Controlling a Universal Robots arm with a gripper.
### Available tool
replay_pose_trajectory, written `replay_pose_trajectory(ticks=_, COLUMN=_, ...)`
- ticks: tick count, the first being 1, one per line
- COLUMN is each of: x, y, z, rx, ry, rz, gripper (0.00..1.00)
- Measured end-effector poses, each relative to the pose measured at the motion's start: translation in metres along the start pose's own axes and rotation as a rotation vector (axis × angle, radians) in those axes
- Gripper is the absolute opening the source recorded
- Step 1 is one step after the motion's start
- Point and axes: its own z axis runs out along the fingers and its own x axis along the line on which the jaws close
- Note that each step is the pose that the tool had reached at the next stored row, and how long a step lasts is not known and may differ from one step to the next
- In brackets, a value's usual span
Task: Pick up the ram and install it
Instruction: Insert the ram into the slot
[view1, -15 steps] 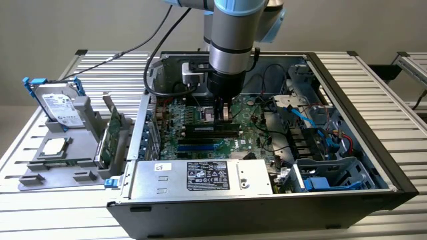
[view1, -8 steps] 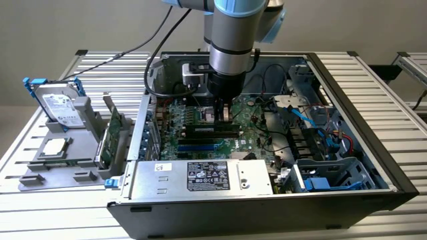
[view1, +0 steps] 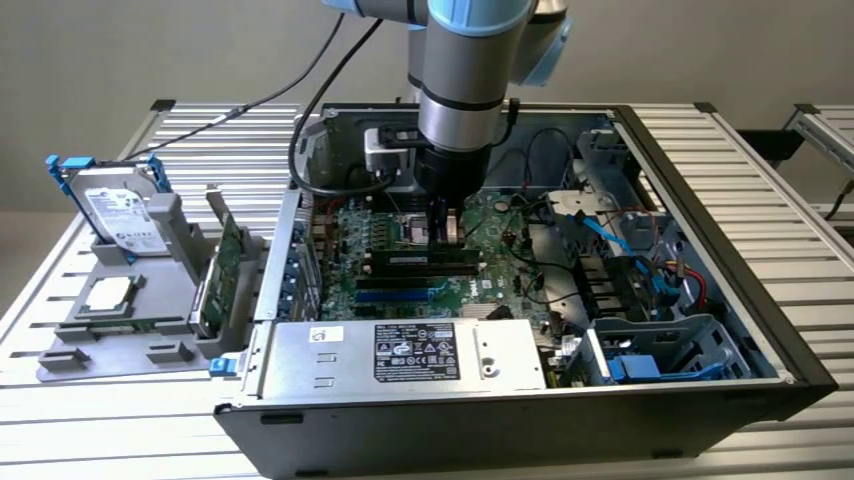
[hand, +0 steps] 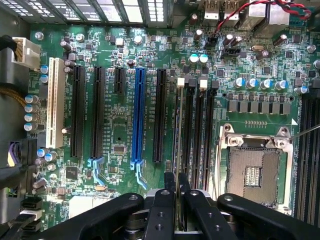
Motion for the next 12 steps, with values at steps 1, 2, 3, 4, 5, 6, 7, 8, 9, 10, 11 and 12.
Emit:
replay_pose_trajectory(ticks=1, x=0.0, y=0.0001, z=0.0002, rx=0.0, ry=0.0, rz=0.0, gripper=0.14)
replay_pose_trajectory(ticks=2, x=-0.0002, y=0.0001, z=0.0004, rx=0.0001, ry=-0.0001, rz=-0.001, gripper=0.14)
replay_pose_trajectory(ticks=3, x=-0.0003, y=0.0002, z=0.0006, rx=0.0001, ry=0.0, rz=-0.001, gripper=0.14)
replay_pose_trajectory(ticks=4, x=-0.0003, y=0.0002, z=0.0008, rx=0.0001, ry=0.0, rz=-0.002, gripper=0.14)
replay_pose_trajectory(ticks=5, x=-0.0004, y=0.0003, z=0.0009, rx=0.0001, ry=0.0001, rz=-0.003, gripper=0.14)
replay_pose_trajectory(ticks=6, x=-0.0006, y=0.0003, z=0.0011, rx=0.0002, ry=0.0001, rz=-0.003, gripper=0.14)
replay_pose_trajectory(ticks=7, x=-0.0008, y=0.0004, z=0.0014, rx=0.0002, ry=-0.0001, rz=-0.004, gripper=0.14)
replay_pose_trajectory(ticks=8, x=-0.0011, y=0.0004, z=0.0016, rx=0.0003, ry=-0.0001, rz=-0.004, gripper=0.14)
replay_pose_trajectory(ticks=9, x=-0.0013, y=0.0005, z=0.0018, rx=0.0003, ry=-0.0001, rz=-0.004, gripper=0.14)
replay_pose_trajectory(ticks=10, x=-0.0015, y=0.0005, z=0.0019, rx=0.0002, ry=0.0, rz=-0.004, gripper=0.14)
replay_pose_trajectory(ticks=11, x=-0.0016, y=0.0006, z=0.002, rx=0.0002, ry=0.0002, rz=-0.005, gripper=0.14)
replay_pose_trajectory(ticks=12, x=-0.0016, y=0.0006, z=0.0021, rx=0.0001, ry=0.0004, rz=-0.005, gripper=0.14)
